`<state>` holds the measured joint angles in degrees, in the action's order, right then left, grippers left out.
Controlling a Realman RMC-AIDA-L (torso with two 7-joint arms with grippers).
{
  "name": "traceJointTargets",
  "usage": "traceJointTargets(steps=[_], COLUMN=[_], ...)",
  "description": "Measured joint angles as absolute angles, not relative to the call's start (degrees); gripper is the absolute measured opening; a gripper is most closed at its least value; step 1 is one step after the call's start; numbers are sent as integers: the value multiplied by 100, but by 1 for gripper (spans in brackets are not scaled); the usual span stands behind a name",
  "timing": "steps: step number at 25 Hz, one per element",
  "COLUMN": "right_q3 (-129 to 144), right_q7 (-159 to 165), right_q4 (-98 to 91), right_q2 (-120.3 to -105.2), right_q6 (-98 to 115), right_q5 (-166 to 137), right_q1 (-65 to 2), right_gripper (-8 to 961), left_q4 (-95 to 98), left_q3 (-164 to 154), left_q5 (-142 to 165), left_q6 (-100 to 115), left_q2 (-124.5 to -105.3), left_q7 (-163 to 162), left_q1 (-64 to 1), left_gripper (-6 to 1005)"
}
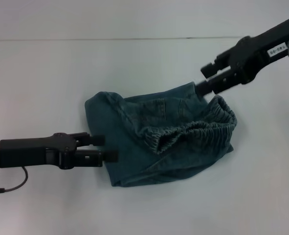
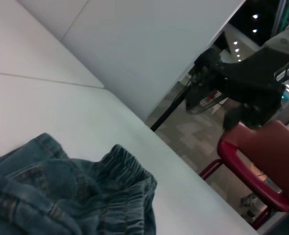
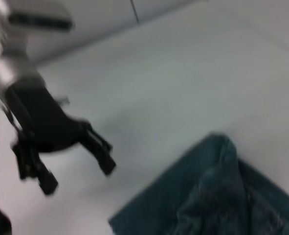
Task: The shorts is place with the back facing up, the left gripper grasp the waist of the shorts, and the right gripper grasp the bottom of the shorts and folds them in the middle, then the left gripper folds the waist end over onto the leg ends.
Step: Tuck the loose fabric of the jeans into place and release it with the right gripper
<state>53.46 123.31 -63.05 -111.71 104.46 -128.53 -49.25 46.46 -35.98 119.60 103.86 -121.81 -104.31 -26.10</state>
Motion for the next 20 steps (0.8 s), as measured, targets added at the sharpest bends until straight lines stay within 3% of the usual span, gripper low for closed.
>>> traceJointTargets(steps=[11,20], right_q3=[6659,7782], right_q7=[12339,12607], right_q4=[-6252,-6238], right_q2=[-11979,-12022], right_q6=[10430,9703], right_q5=[-14762,-14440], right_q1=[-5777,-5815], right_gripper=[614,614], left_q4=[4649,4612], left_q3=[-3546,-3524], left_q5=[12015,12024], left_q6=[10286,10202], left_q2=[-12140,-12137], left_q7=[-10446,-10420], left_q1=[-2640,-2620], left_gripper=[947,947])
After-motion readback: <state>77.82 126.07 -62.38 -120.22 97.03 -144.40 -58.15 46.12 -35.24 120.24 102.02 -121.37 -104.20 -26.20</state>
